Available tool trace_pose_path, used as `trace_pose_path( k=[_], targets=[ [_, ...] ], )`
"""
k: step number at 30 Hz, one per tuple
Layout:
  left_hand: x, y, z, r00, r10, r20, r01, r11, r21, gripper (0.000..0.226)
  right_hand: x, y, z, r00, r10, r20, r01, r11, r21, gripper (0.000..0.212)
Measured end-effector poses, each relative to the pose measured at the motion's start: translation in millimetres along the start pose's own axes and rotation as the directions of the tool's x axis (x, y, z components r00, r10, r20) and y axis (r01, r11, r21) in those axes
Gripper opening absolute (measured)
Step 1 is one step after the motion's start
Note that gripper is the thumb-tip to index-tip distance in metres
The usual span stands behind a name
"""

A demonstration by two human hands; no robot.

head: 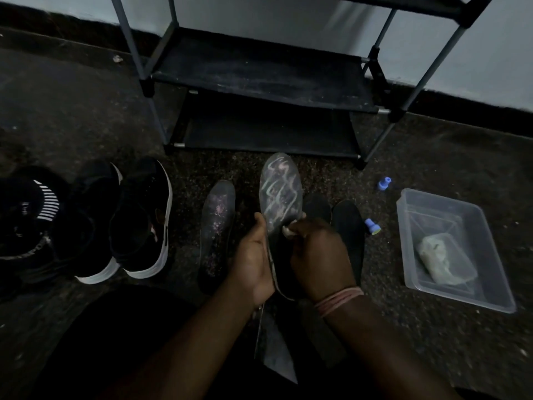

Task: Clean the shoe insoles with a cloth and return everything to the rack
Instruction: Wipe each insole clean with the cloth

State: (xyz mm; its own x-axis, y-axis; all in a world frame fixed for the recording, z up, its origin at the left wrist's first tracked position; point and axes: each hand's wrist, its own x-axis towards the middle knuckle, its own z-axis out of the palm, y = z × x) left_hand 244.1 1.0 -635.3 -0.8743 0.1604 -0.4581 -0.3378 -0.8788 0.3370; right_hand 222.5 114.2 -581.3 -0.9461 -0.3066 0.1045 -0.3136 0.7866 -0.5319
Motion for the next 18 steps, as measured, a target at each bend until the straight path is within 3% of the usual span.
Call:
trace_pose_path(
  k=[3, 5, 7, 10, 12, 15, 18],
  targets=[
    [-2, 7, 3, 0.999, 0.029, -0.014, -0.029, 1.0, -0.012, 0.068, -2, -4, 2, 0.997, 0.01, 0.073, -0.025, 0.978, 0.207, 0.013],
    [-6, 12, 8, 0.999, 0.042, -0.001, -0.042, 0.999, -0.016, 0.069, 3, -3, -2, 0.989, 0.108, 0.104, -0.138, 0.92, 0.366, 0.005],
    [-6, 14, 8, 0.999, 0.041, 0.036, -0.04, 0.999, -0.036, 0.071, 8, -4, -10, 0.967, 0.219, 0.133, -0.256, 0.81, 0.528, 0.006],
    [-8, 13, 9, 0.996, 0.046, 0.07, -0.041, 0.996, -0.074, 0.08, 11, -9, -20, 0.93, 0.277, 0.24, -0.356, 0.525, 0.773, 0.011],
    [-7, 11, 9, 0.998, 0.022, 0.063, -0.017, 0.997, -0.072, 0.084, 12, -7, -23, 0.93, 0.224, 0.291, -0.366, 0.491, 0.791, 0.002],
    [-6, 11, 9, 0.997, -0.038, 0.07, 0.04, 0.999, -0.033, 0.087, 12, -2, -21, 0.922, 0.084, 0.377, -0.346, 0.612, 0.711, 0.016],
    [-6, 8, 7, 0.996, -0.037, 0.079, 0.037, 0.999, -0.008, 0.078, 7, 1, -12, 0.972, -0.028, 0.234, -0.077, 0.901, 0.428, 0.014]
  ],
)
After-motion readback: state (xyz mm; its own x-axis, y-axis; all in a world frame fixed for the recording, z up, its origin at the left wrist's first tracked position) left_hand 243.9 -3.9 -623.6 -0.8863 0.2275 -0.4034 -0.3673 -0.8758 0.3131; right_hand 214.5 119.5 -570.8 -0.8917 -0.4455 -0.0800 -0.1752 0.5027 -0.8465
